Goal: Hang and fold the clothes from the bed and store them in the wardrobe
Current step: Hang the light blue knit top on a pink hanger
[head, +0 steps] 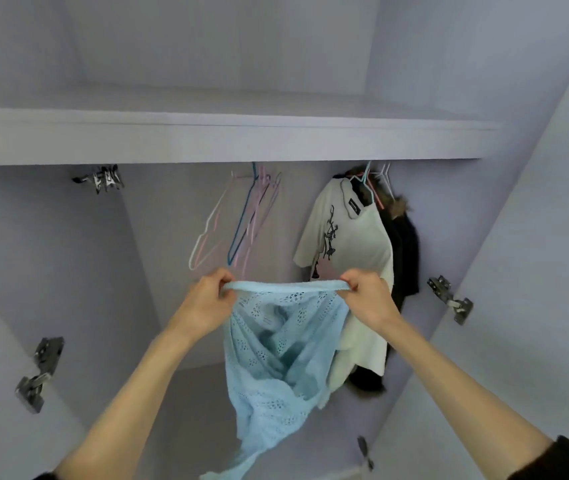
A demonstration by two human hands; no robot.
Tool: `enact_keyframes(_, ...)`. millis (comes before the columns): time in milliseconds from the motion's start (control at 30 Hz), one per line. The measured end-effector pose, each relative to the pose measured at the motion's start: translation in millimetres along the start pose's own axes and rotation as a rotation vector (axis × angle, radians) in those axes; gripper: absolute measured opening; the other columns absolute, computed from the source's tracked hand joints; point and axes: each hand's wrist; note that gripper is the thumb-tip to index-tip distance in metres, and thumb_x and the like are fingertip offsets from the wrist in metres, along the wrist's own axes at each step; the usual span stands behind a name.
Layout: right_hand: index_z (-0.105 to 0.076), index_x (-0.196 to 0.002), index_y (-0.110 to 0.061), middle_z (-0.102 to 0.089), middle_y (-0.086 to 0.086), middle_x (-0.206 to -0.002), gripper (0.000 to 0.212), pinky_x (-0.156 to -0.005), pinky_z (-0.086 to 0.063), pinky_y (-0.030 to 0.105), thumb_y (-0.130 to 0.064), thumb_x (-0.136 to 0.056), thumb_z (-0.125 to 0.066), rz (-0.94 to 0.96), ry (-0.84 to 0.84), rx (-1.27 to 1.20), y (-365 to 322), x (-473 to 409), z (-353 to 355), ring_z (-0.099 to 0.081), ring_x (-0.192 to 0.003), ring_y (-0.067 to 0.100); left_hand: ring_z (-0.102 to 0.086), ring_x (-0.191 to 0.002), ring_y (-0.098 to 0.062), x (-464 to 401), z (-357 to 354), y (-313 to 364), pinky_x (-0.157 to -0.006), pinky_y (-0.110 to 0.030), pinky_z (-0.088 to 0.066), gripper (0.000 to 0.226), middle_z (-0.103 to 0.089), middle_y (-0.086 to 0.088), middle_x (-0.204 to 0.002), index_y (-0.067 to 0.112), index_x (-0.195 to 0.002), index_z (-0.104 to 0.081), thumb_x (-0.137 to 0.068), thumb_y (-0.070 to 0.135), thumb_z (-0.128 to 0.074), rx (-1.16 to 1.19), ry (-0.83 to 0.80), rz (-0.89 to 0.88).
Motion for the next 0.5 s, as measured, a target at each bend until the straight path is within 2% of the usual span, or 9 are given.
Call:
enact_keyframes(67,-0.065,-0.074,-0.004,-0.056,0.006,-0.066,0.01,-0.055,-0.03,0.023,-0.003,-0.083,-0.061,0.036,-0.04,-0.085,-17,-17,-6,-0.047,-0.068,0.018,-0.056,-0.087,-0.015,-5,-6,-2,-0.065,-0.006,-0.038,0.022,-0.063,-0.003,-0.1,0.01,-0.104,-0.061,-0.09,-0.001,-0.049,-0.023,-0.07,-0.009)
enact_keyframes(100,-0.065,-0.071,-0.004,-0.054,0.006,-0.063,0.012,-0.053,-0.031,0.018,-0.004,-0.082,-0.062,0.047,-0.07,-0.116,-27,-25,-11,-0.045,-0.066,0.016,-0.055,-0.095,-0.013,-6,-9,-3,-0.075,-0.007,-0.037,0.032,-0.061,-0.002,-0.112,0.009,-0.118,-0.058,-0.089,-0.002,-0.05,-0.024,-0.126,-0.034)
enact_keyframes(167,-0.065,-0.072,0.0,-0.053,0.003,-0.062,0.009,-0.051,-0.032,0.014,-0.004,-0.079,-0.061,0.09,-0.134,-0.14,-43,-36,-22,-0.043,-0.063,0.014,-0.054,-0.103,-0.01,-7,-22,3,-0.081,-0.007,-0.036,0.045,-0.054,0.006,-0.121,0.015,-0.133,-0.048,-0.089,0.007,-0.058,0.042,-0.248,-0.073)
enact_keyframes(233,-0.066,-0.073,-0.003,-0.054,0.001,-0.061,0.008,-0.05,-0.033,0.012,-0.004,-0.078,-0.06,0.17,-0.195,-0.124,-56,-43,-32,-0.044,-0.06,0.012,-0.057,-0.098,-0.008,-8,-35,10,-0.076,-0.005,-0.04,0.044,-0.057,0.013,-0.112,0.021,-0.127,-0.052,-0.085,0.022,-0.067,0.148,-0.216,-0.051)
enact_keyframes(333,-0.07,-0.081,-0.008,-0.059,-0.003,-0.064,0.008,-0.054,-0.035,0.015,-0.008,-0.08,-0.062,0.262,-0.198,-0.101,-67,-50,-36,-0.049,-0.06,0.009,-0.06,-0.075,-0.013,-13,-41,15,-0.065,-0.009,-0.043,0.005,-0.065,0.007,-0.079,0.02,-0.093,-0.063,-0.088,0.022,-0.064,0.143,0.089,0.032)
enact_keyframes(400,-0.07,-0.082,-0.009,-0.065,0.001,-0.069,0.008,-0.059,-0.039,0.024,-0.014,-0.083,-0.064,0.3,-0.2,-0.101,-67,-57,-37,-0.054,-0.064,0.012,-0.053,-0.06,-0.009,-17,-34,13,-0.055,-0.006,-0.037,0.011,-0.061,0.005,-0.065,0.022,-0.082,-0.06,-0.09,0.015,-0.057,0.089,0.221,0.037)
enact_keyframes(500,-0.068,-0.08,-0.009,-0.053,-0.004,-0.059,0.014,-0.048,-0.033,0.023,-0.021,-0.086,-0.066,0.352,-0.225,-0.104,-61,-65,-44,-0.044,-0.053,0.011,-0.047,-0.051,0.0,-22,-11,17,-0.054,-0.005,-0.034,0.019,-0.055,0.013,-0.055,0.021,-0.09,-0.067,-0.089,0.008,-0.053,0.049,0.277,-0.007)
Point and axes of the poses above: each hand's wrist, its own x-axis away from the middle knuckle, its own z-axis out of the back of the hand, y = z × x
